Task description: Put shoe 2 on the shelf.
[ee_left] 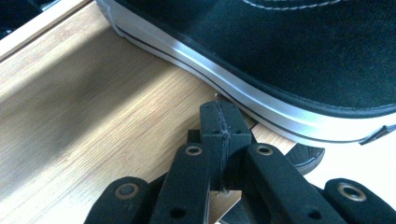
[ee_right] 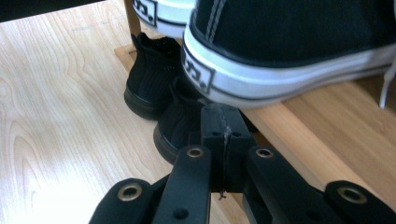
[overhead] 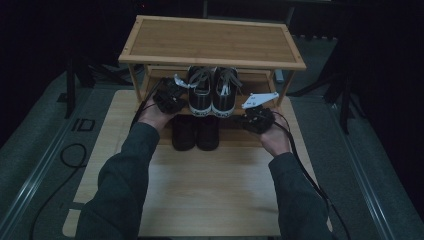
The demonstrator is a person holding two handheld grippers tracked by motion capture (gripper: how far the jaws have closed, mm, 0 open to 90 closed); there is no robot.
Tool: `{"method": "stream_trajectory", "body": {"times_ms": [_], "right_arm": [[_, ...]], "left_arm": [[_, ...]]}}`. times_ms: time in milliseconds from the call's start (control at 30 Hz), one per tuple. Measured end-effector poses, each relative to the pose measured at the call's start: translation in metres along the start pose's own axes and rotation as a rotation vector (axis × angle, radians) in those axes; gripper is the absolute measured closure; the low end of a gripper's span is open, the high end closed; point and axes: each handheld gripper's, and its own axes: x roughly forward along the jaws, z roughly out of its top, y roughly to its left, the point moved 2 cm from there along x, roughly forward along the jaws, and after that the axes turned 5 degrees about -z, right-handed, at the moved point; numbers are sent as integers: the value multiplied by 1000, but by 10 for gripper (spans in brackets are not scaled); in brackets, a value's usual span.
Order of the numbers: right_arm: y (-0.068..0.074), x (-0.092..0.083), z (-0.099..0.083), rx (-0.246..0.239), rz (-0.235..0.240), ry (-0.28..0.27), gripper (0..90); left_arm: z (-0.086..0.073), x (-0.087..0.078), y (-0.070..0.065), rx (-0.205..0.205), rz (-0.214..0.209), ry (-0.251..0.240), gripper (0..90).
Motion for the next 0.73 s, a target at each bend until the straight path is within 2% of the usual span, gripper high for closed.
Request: {"method": "stream_trajectory", "body": {"times_ms": [267, 733], "right_arm": [[-4, -1, -13, -2, 3, 24, 900], [-8, -11, -22, 0, -7, 46, 900]], "left_arm": [[-3, -2, 4, 2, 2, 5, 899], [-4, -5, 9, 2, 20, -2, 864]]}}
